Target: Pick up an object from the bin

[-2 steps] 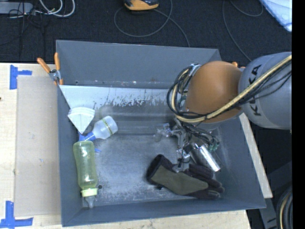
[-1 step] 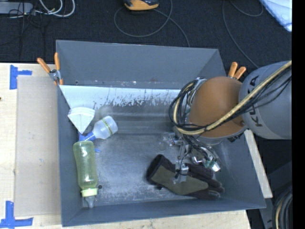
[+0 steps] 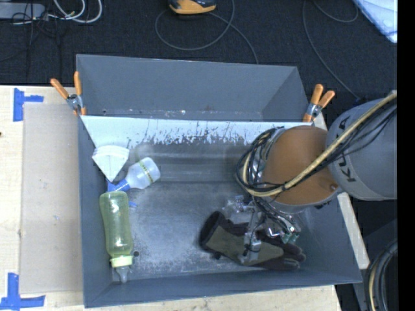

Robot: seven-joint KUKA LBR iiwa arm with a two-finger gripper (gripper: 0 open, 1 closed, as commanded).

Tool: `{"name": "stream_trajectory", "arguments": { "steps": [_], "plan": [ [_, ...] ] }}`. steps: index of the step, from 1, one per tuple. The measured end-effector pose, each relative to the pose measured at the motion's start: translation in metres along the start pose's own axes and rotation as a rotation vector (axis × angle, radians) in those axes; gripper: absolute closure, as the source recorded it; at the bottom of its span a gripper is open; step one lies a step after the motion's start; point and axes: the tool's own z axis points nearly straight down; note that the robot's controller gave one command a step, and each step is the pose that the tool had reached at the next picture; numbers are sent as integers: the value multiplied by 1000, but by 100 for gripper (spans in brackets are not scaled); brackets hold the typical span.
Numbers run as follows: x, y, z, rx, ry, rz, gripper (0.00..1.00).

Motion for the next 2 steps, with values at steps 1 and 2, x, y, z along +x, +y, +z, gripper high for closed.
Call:
{"name": "stream_trajectory", "arguments": {
  "steps": [1, 2],
  "plan": [
    [26, -19, 33, -1, -5, 27, 100],
    [26, -19, 33, -1, -5, 27, 100]
  ]
}}
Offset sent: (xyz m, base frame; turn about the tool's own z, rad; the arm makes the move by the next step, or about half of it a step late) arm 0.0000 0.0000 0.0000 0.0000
